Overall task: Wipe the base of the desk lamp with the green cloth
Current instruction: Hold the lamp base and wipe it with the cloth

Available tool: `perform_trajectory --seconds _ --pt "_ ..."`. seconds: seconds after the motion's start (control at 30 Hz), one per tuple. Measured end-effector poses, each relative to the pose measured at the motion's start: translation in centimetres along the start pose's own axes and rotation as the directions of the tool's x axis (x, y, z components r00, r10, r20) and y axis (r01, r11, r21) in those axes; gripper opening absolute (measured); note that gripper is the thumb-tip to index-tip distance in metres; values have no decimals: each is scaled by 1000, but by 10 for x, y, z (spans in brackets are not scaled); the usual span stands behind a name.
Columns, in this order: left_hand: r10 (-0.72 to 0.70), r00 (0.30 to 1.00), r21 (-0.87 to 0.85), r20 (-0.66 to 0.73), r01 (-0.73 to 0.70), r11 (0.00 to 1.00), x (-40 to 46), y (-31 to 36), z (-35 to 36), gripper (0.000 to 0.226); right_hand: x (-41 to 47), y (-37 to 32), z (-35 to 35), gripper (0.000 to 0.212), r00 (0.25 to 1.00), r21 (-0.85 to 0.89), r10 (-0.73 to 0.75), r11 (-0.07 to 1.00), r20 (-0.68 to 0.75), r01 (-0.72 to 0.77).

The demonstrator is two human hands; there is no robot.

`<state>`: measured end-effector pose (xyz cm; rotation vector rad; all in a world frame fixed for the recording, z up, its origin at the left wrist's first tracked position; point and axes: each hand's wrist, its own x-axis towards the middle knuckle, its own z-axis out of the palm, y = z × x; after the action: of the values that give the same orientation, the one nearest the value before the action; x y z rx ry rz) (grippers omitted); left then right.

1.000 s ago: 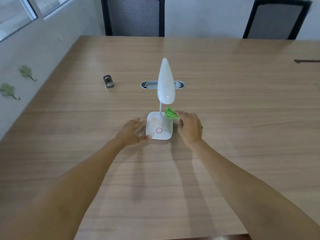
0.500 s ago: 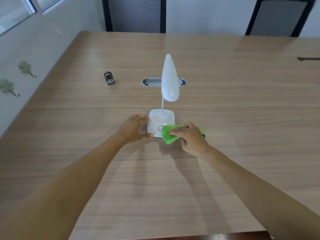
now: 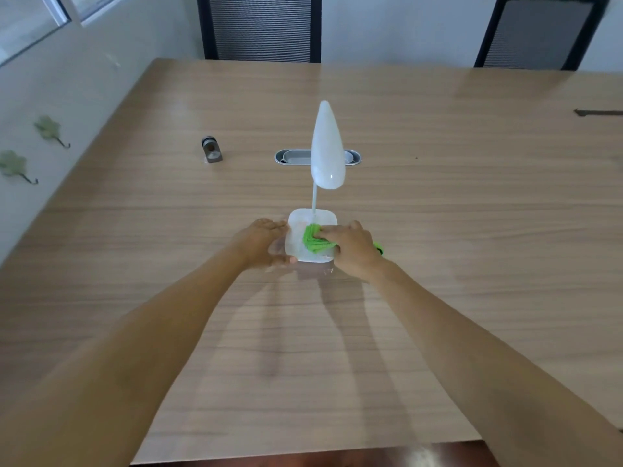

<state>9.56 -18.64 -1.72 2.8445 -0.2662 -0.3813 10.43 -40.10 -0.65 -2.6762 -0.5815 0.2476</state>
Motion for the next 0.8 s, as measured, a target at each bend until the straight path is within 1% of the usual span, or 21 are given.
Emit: perform_trajectory --seconds 0.1,0.17,0.27,0.33,0.37,0.43,0.5,0.53,0.6,0.7,0.73,0.8 --pt "6 1000 2 -10 -6 1000 -1 1 -1 83 -30 8 8 56 995 -28 -92 995 24 93" --pt "5 1000 2 -12 -5 1000 -1 0 -2 83 -45 16 8 59 995 1 -100 995 10 100" --pt "3 1000 10 -7 -3 1000 -2 2 -3 83 -39 19 -5 59 989 62 -65 995 -131 74" --pt "3 1000 3 -4 -3 1000 -2 3 -2 83 -20 16 -13 57 979 50 -24 998 -202 35" --pt "2 1000 -1 -2 -2 1000 -2 3 -2 82 -10 14 -14 57 979 39 -3 999 -205 11" --pt "-2 1000 2 8 2 1000 -2 3 -3 83 4 9 -11 57 988 12 34 999 -151 -33" --pt "-3 1000 16 16 3 1000 -1 3 -3 84 4 6 -2 56 995 -23 39 999 -88 -41" --pt "-4 1000 21 16 4 1000 -1 3 -3 84 -1 6 3 56 996 -33 37 999 -81 -40" --pt "-9 1000 17 9 9 1000 -2 3 -2 84 -19 7 11 55 996 -59 -1 998 -91 -4" --pt "-9 1000 7 11 9 1000 -2 3 -2 84 -48 15 15 57 993 -91 -103 991 -56 97" --pt "-6 1000 13 13 6 1000 -2 3 -2 84 -53 17 12 58 992 -88 -114 990 -60 108" --pt "-4 1000 27 12 4 1000 -1 3 -3 84 -47 20 2 57 988 -71 -83 995 -131 74"
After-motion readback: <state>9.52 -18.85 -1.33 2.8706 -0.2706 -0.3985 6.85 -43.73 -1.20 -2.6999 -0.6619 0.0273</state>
